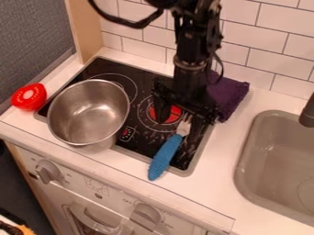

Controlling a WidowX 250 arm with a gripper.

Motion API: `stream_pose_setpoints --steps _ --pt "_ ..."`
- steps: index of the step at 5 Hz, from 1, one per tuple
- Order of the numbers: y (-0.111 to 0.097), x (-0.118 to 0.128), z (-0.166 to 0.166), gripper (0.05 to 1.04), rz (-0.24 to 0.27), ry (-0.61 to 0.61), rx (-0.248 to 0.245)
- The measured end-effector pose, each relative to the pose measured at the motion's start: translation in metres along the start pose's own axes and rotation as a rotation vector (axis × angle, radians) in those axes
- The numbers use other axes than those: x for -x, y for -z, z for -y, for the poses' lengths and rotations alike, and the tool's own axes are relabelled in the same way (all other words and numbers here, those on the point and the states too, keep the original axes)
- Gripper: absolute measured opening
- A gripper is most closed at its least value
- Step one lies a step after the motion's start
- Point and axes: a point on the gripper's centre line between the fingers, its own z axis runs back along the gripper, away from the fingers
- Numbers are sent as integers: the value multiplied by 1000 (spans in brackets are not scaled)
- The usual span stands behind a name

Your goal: Move the spatula from the right side of the stove to the left burner.

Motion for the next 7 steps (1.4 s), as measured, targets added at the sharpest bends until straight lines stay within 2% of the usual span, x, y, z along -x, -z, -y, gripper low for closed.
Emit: stream_pose_setpoints --steps 2,3,4,5,6,7 --pt "31 17 4 995 -55 22 -37" --pt "32 24 9 926 -31 49 -51" --pt "32 28 16 658 -8 62 -49" --pt "32 31 18 389 -6 64 -39" --pt "26 35 21 356 -24 61 -22" --pt "-17 24 24 356 -2 36 30"
